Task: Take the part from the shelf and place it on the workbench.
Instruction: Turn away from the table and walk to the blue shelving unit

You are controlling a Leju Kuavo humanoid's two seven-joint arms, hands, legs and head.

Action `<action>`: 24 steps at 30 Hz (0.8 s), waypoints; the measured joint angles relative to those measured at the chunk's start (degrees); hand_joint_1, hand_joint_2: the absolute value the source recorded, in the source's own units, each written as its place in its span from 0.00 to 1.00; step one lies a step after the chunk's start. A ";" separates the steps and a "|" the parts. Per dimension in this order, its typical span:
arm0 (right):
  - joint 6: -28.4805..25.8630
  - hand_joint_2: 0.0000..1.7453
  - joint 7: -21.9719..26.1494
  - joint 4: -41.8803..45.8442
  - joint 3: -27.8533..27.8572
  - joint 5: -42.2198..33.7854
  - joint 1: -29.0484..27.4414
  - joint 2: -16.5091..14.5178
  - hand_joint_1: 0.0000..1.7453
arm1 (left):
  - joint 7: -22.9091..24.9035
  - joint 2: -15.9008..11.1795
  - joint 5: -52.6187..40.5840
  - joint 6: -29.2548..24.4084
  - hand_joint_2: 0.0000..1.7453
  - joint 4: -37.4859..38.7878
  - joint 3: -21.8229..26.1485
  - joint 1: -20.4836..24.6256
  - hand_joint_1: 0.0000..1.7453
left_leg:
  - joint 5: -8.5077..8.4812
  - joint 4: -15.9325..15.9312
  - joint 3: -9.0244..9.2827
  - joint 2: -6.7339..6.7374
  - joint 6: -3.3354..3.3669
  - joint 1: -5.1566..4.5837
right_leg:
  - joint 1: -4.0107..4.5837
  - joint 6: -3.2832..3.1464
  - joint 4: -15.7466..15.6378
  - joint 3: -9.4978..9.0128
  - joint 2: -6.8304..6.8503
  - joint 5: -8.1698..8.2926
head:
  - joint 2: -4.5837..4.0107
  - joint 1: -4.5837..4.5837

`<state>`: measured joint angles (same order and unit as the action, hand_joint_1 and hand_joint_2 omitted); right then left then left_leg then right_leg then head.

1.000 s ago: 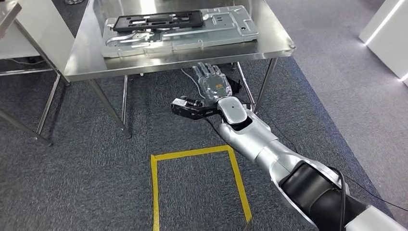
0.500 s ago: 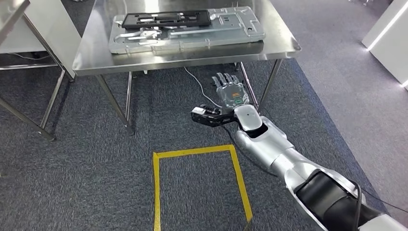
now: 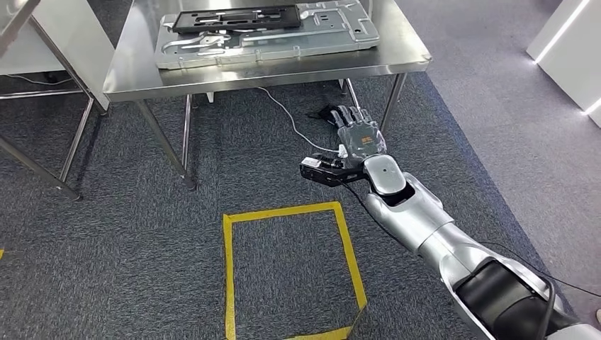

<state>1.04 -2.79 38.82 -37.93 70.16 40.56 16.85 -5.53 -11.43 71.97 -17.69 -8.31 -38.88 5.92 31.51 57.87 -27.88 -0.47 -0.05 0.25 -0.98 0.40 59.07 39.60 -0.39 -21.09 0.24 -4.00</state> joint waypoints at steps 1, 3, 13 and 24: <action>0.01 0.00 -0.02 0.22 0.17 0.00 -0.02 0.19 0.00 | 0.01 0.01 0.00 0.01 0.00 0.00 0.00 0.08 0.00 | 0.13 -0.95 0.32 -0.07 0.28 -0.22 | -0.04 0.37 -0.23 0.11 0.00 0.59 | 0.00 0.03; 0.06 0.00 0.01 0.46 0.39 0.00 -0.20 0.44 0.00 | 0.07 0.04 0.00 0.01 0.00 0.01 0.00 0.14 0.00 | -0.95 -1.29 -0.44 0.07 1.10 -0.23 | -0.11 0.98 -0.60 0.38 -0.05 1.10 | 0.00 0.09; 0.18 0.00 0.05 1.13 0.76 0.02 -0.85 1.20 0.00 | 0.20 0.23 0.01 0.05 0.00 0.00 0.00 0.09 0.00 | -6.32 0.35 -8.35 0.39 2.50 -0.66 | 0.06 1.11 8.90 -3.99 0.15 -6.50 | 0.00 -0.19; 0.21 0.00 0.05 2.29 1.08 0.02 -0.81 1.46 0.00 | 0.30 0.34 0.03 0.05 0.00 0.04 0.00 -0.10 0.00 | 3.35 15.89 -14.01 0.23 -0.53 -0.10 | 0.45 -1.76 -0.55 -4.56 0.50 -4.03 | 0.00 0.24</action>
<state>1.25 -2.73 41.11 -36.85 70.18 39.75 18.32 -5.23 -11.09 72.01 -17.63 -8.26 -38.88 5.82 34.87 73.77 -41.89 -0.24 -0.57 0.15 -0.53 -1.36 58.52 35.05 0.11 -25.12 0.24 -3.76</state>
